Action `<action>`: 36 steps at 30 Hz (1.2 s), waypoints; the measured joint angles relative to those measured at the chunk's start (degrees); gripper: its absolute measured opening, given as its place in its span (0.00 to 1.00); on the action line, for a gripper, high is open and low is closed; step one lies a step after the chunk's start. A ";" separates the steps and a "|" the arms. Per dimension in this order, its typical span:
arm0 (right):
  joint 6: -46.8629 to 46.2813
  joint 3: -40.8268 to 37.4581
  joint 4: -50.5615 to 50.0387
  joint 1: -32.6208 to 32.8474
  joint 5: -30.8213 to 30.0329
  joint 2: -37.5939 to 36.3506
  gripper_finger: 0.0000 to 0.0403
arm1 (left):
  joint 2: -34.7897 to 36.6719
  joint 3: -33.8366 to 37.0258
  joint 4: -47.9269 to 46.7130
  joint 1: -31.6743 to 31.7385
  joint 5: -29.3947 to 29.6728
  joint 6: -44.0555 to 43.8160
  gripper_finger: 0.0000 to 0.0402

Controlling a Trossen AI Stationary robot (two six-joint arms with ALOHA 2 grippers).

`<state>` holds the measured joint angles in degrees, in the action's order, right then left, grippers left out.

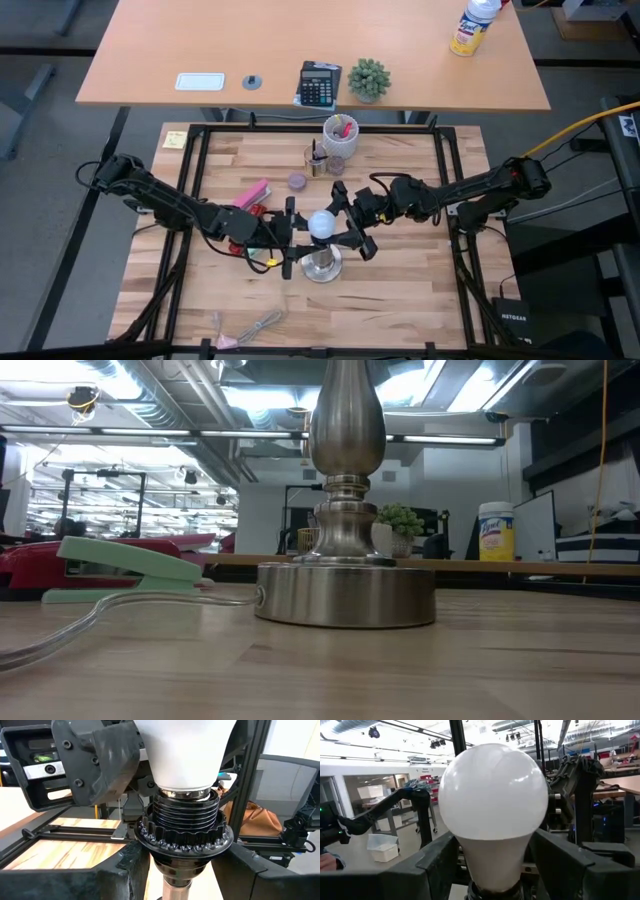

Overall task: Screw lightbulb
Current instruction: Remove the lightbulb from the lamp

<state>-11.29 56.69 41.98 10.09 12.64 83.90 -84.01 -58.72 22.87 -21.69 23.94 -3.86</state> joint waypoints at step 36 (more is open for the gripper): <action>-0.39 0.00 -0.94 0.04 0.35 0.00 0.55 | 0.00 0.00 0.02 0.03 0.22 -0.44 0.42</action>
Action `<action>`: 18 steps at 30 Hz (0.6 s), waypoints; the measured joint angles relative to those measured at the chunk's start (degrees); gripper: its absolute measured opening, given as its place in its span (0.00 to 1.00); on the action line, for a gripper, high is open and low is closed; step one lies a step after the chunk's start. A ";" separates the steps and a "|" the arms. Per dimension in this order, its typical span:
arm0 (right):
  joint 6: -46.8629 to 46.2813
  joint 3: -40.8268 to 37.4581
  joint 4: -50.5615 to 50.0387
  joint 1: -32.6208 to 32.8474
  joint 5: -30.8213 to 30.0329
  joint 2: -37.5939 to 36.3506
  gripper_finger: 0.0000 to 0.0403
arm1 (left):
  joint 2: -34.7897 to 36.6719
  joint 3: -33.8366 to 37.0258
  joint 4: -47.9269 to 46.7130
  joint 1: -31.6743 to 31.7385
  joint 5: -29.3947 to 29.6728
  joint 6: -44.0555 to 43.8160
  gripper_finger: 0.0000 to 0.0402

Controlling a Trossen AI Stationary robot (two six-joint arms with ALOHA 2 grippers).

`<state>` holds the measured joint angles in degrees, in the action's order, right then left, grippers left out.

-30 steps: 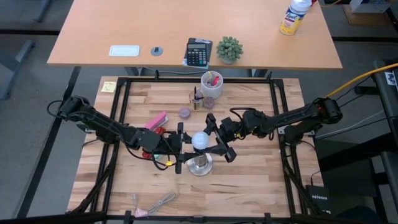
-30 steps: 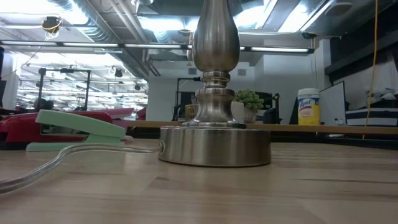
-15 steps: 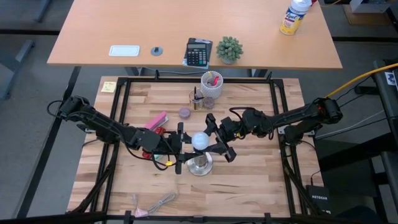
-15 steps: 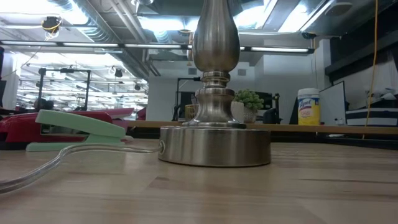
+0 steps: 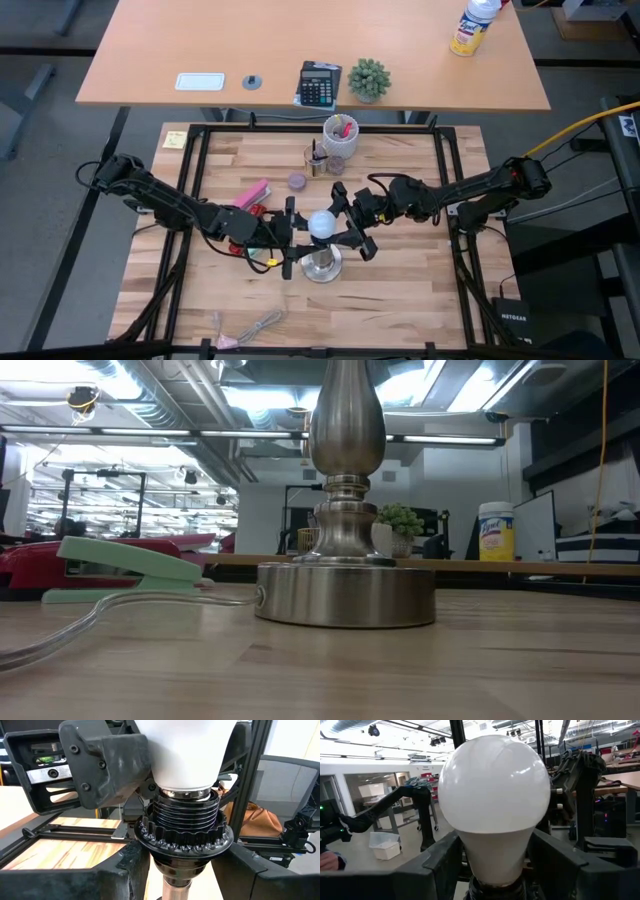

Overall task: Screw lightbulb
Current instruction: Remove the lightbulb from the lamp

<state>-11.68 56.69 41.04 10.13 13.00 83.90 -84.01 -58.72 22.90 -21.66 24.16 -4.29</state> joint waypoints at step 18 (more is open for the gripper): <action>0.07 0.04 2.32 -0.07 3.96 1.90 0.38 | -0.02 0.00 -0.03 -0.09 -0.29 0.00 0.42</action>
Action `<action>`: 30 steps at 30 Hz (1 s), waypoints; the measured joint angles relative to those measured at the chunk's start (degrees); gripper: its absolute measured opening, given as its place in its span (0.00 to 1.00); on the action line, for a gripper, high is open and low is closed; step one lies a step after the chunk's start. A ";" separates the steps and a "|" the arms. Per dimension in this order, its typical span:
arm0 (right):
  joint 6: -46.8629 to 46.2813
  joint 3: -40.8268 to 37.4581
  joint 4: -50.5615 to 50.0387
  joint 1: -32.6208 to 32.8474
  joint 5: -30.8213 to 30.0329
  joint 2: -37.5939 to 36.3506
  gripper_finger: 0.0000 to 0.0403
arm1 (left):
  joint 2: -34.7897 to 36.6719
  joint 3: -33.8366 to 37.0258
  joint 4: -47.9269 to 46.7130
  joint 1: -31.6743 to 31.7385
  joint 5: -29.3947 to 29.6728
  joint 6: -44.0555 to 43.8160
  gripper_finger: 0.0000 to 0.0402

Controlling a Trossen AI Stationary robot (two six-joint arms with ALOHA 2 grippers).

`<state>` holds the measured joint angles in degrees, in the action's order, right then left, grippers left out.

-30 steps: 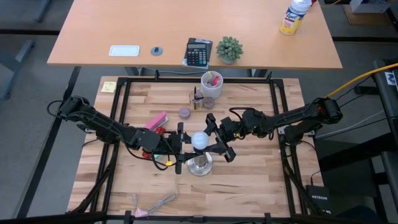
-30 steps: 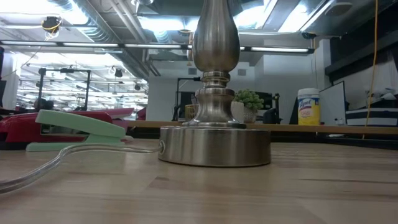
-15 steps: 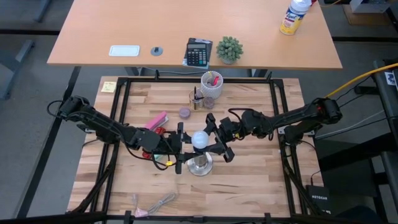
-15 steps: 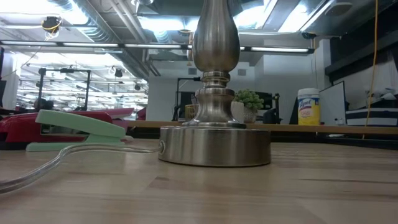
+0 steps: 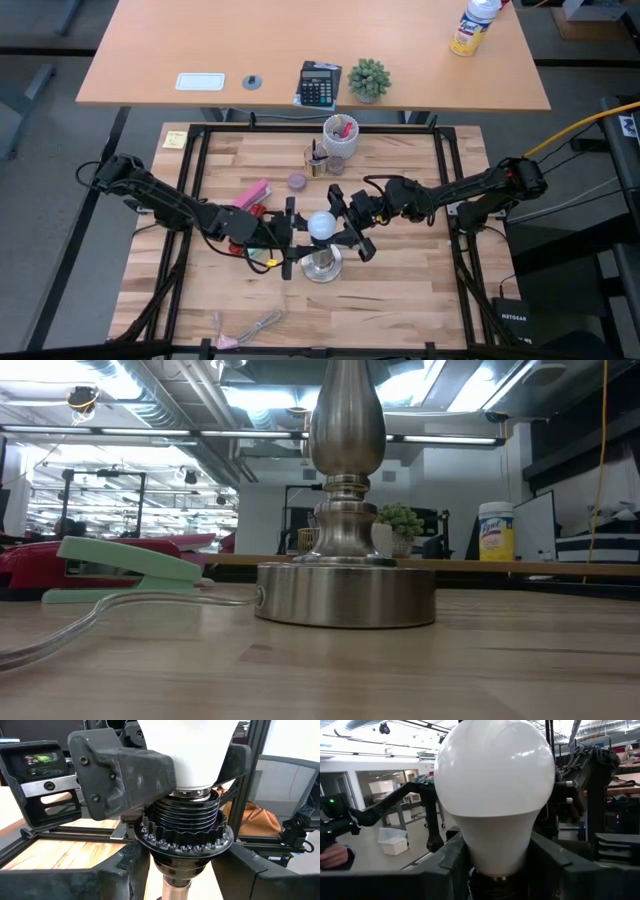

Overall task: Screw lightbulb
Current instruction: Remove the lightbulb from the lamp

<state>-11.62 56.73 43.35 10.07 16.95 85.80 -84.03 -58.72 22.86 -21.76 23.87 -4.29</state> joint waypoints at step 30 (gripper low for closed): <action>0.33 0.09 0.83 -0.04 6.04 0.13 0.39 | 2.93 -0.02 -4.03 -1.22 -9.08 0.45 0.42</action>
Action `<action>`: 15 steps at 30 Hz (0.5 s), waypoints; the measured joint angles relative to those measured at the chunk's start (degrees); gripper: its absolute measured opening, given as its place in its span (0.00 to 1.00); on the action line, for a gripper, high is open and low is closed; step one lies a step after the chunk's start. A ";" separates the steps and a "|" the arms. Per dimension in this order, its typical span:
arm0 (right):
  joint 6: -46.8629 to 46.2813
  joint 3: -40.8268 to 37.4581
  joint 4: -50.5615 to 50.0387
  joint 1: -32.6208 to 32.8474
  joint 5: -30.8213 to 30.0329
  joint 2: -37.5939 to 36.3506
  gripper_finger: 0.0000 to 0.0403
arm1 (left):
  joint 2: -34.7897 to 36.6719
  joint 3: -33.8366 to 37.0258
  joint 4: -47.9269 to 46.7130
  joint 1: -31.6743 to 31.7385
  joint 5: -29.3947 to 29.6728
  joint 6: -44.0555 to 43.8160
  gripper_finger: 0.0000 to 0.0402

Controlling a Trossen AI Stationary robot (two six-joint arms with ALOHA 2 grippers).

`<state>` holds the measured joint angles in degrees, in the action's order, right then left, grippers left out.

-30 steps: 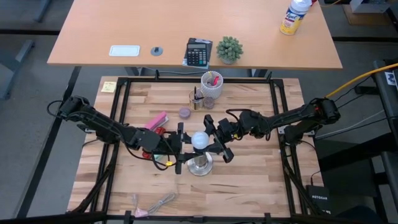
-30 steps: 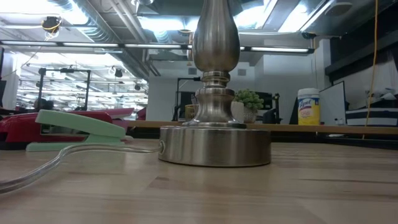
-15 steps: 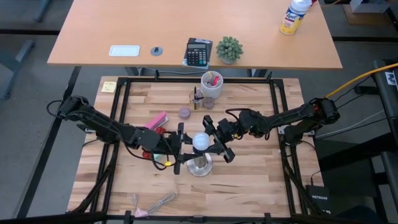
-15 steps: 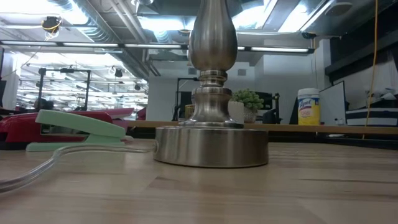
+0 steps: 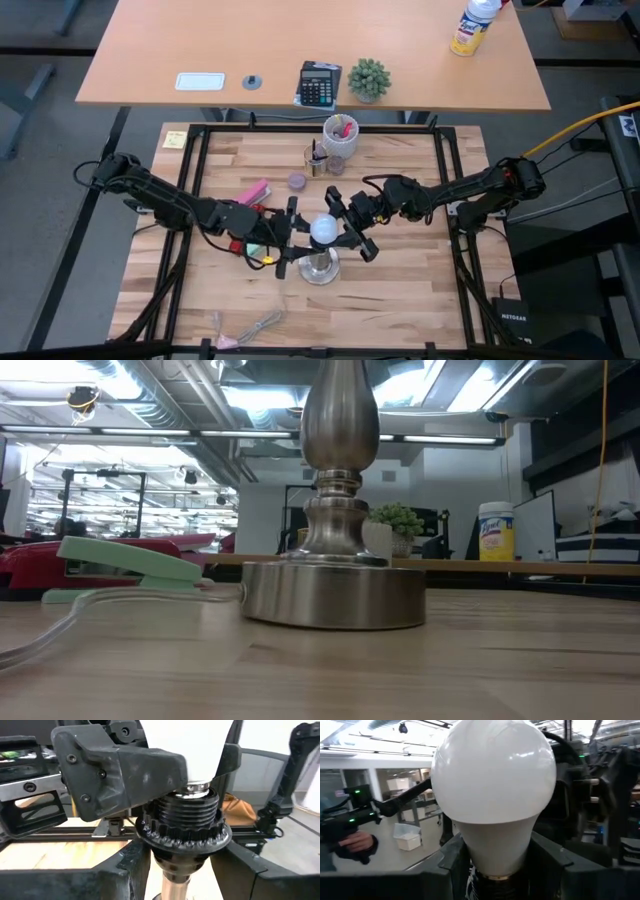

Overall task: Screw lightbulb
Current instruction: Remove the lightbulb from the lamp

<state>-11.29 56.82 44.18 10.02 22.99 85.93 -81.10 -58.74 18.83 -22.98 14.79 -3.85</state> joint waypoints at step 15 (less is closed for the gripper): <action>0.83 -0.24 1.80 0.15 6.51 -0.24 0.39 | 3.94 0.06 -0.92 -0.22 -6.49 0.91 0.42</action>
<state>-10.46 56.58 45.98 10.17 29.50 85.69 -77.16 -58.68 17.91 -23.20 8.29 -2.94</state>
